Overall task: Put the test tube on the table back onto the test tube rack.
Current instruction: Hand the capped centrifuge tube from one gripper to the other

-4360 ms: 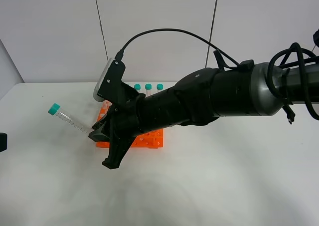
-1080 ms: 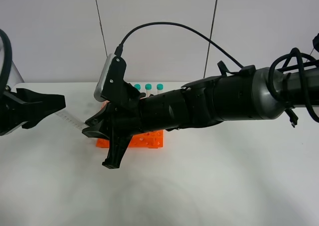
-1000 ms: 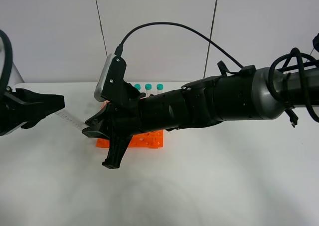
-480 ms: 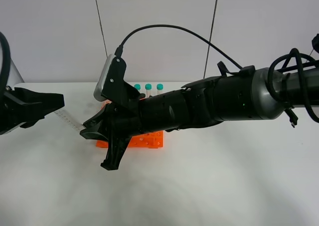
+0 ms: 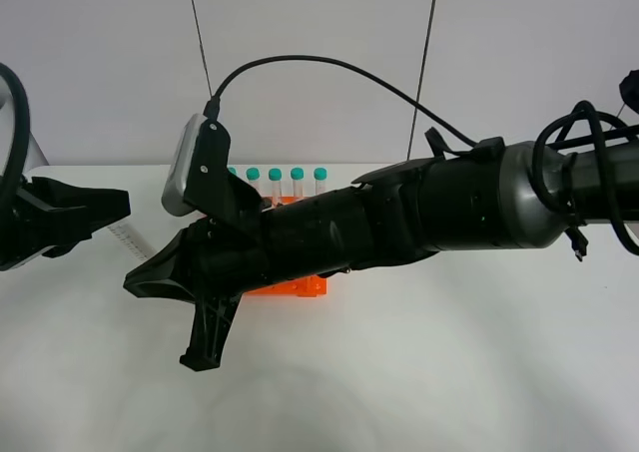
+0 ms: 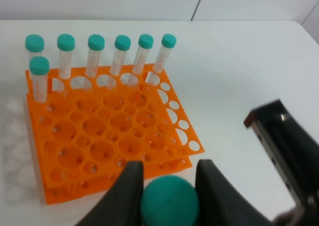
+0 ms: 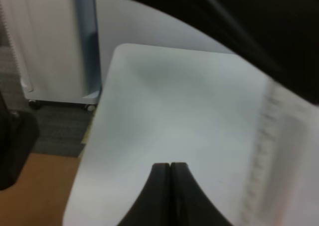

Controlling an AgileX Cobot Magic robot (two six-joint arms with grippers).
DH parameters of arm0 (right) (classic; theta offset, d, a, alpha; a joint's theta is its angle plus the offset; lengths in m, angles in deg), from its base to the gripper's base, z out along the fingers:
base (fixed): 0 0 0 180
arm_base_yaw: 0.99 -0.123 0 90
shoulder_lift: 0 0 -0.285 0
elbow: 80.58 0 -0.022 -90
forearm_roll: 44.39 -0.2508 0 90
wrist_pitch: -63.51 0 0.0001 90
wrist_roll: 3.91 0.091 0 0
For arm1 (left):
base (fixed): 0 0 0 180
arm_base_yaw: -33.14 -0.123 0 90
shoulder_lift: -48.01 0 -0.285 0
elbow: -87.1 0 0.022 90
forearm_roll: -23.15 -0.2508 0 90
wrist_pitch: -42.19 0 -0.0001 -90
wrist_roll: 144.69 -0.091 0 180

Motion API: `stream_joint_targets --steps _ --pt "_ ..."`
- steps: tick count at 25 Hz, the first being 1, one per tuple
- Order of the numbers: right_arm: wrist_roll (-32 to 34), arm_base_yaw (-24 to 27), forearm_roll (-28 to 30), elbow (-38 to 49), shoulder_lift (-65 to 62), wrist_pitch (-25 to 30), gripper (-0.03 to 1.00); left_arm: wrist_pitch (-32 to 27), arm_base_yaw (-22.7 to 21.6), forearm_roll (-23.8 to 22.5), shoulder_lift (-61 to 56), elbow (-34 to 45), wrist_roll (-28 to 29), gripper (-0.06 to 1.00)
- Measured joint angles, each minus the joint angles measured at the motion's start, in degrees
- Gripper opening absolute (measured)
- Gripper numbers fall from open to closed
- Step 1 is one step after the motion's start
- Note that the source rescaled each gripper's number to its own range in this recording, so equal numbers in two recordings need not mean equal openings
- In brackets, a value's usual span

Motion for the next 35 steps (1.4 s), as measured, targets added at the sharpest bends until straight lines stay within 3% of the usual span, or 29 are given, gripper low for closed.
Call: stream_joint_targets --steps 6,14,22,28,31,35 --pt "2.05 -0.67 1.93 0.0 0.0 -3.55 0.0 0.0 0.0 0.0 0.0 0.0 -0.16 0.01" --pt "10.45 -0.67 13.86 0.0 0.0 -9.32 0.0 0.19 0.0 -0.06 0.0 0.0 -0.2 0.01" --pt "15.12 -0.39 19.18 0.0 0.0 -22.12 0.0 0.59 0.0 -0.11 0.0 0.0 -0.2 0.01" --pt "23.72 5.3 23.27 0.0 0.0 -21.4 0.0 0.59 0.0 -0.11 0.0 0.0 -0.22 0.01" --pt "30.87 8.95 30.73 0.0 0.0 -20.97 0.0 0.59 0.0 -0.11 0.0 0.0 -0.22 0.01" --pt "48.52 11.72 49.32 0.0 0.2 -21.54 0.0 0.59 0.0 -0.11 0.0 0.0 -0.22 0.01"
